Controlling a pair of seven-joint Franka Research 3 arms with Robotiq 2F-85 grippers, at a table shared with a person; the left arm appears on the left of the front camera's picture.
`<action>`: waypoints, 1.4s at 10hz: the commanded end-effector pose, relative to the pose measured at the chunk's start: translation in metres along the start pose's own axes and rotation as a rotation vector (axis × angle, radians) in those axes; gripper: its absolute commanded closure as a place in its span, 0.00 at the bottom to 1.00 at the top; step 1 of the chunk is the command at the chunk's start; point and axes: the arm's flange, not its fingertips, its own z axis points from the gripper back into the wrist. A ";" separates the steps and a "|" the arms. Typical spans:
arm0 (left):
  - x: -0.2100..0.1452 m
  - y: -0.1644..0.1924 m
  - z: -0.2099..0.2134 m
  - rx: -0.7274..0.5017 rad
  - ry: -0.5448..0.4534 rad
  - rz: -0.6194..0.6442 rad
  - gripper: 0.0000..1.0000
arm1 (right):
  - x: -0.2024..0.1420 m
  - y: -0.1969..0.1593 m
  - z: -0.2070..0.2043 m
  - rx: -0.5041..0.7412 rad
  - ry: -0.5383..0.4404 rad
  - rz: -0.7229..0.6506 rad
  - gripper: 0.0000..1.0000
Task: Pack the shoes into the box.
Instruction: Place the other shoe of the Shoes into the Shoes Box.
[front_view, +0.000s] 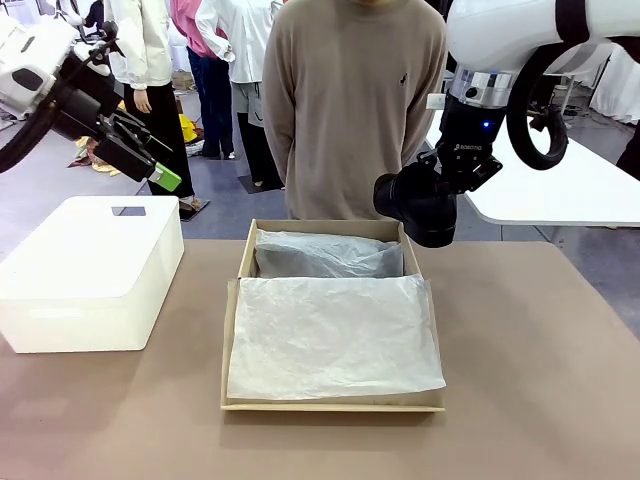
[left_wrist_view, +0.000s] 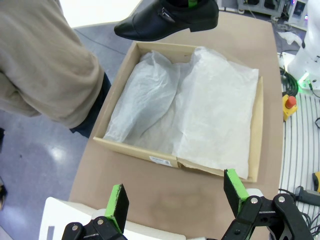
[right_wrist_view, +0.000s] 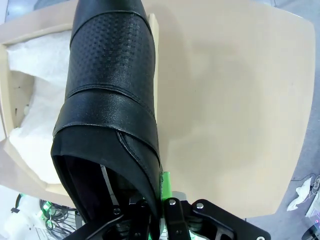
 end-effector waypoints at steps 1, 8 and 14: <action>-0.001 0.001 0.001 -0.010 -0.016 -0.012 0.00 | 0.000 -0.001 0.004 0.000 -0.012 -0.002 1.00; -0.001 0.001 0.001 -0.010 -0.016 -0.012 0.00 | -0.023 0.083 0.023 -0.073 -0.236 -0.442 1.00; -0.001 0.001 0.001 -0.010 -0.016 -0.012 0.00 | -0.026 0.164 -0.024 -0.106 -0.246 -0.915 1.00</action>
